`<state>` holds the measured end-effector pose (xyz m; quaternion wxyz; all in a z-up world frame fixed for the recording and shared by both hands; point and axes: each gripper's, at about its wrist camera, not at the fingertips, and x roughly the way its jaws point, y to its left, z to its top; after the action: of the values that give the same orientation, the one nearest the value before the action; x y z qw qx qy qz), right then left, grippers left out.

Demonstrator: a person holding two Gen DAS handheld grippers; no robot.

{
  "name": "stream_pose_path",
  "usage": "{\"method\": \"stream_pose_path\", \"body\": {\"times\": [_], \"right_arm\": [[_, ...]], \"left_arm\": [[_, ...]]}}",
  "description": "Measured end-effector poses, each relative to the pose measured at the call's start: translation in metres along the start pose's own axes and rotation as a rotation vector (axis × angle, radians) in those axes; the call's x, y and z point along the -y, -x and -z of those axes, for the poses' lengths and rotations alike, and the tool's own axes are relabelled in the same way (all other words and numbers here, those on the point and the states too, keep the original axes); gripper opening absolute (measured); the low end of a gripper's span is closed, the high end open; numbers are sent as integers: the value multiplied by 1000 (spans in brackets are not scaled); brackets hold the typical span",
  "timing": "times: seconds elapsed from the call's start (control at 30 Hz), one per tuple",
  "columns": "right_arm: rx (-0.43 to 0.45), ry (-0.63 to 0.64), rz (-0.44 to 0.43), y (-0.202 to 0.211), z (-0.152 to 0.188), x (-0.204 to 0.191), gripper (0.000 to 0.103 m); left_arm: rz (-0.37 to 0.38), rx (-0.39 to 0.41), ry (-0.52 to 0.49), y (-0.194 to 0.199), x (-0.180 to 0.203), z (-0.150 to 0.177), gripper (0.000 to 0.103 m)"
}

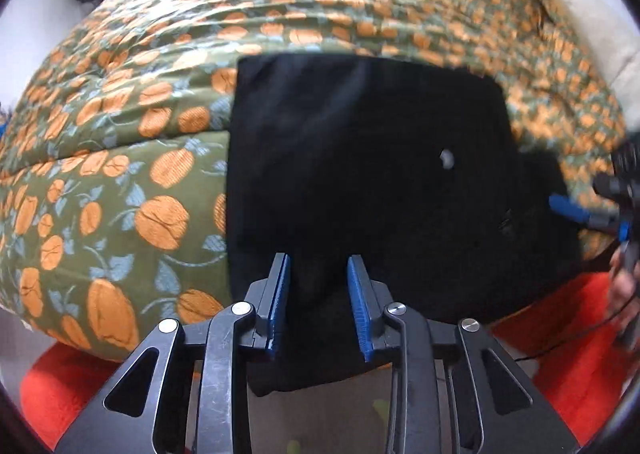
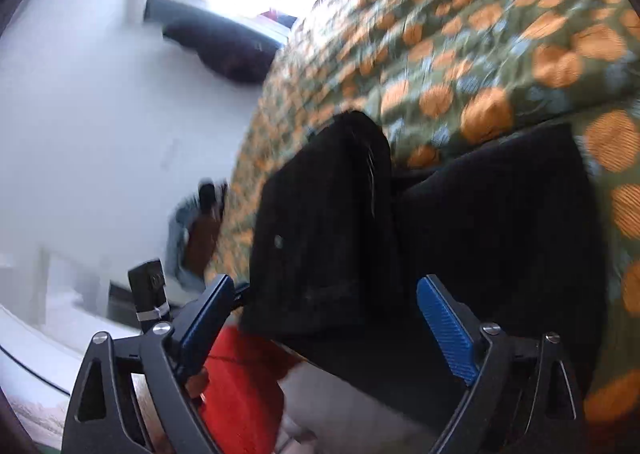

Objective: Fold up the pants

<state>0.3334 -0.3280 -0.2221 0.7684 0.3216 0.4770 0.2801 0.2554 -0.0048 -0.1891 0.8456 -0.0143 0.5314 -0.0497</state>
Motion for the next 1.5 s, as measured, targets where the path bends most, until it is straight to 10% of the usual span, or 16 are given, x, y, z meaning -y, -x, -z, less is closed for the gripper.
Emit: {"method": "stream_pose_path", "body": {"times": [0.3,0.43,0.47,0.6,0.9,1.2,1.43,1.5], "right_arm": [[-220,51,62,-55,-24,-3,78],[-215,105,80,-60,-16,-9,69],[-220,154,165,-65,-13,-15,46],[-188,253,226,-54,-11,-47,23],[-15,326,105,57,-8,-112,18],[-11,59,276,103,25,-5,3],[80,174,552,99,38,5,16],[181,274,524,112,39,-28,44]], "left_arm": [[9,27,-6,-9,6,-2,29],[18,36,5,-13,4,-3,29],[15,37,5,-13,4,-3,30],[15,33,22,-3,0,-6,30],[121,209,37,93,-5,-32,40],[94,144,-23,64,20,-17,43],[-74,44,-111,30,45,-2,49],[-120,44,-118,27,49,-2,58]]}}
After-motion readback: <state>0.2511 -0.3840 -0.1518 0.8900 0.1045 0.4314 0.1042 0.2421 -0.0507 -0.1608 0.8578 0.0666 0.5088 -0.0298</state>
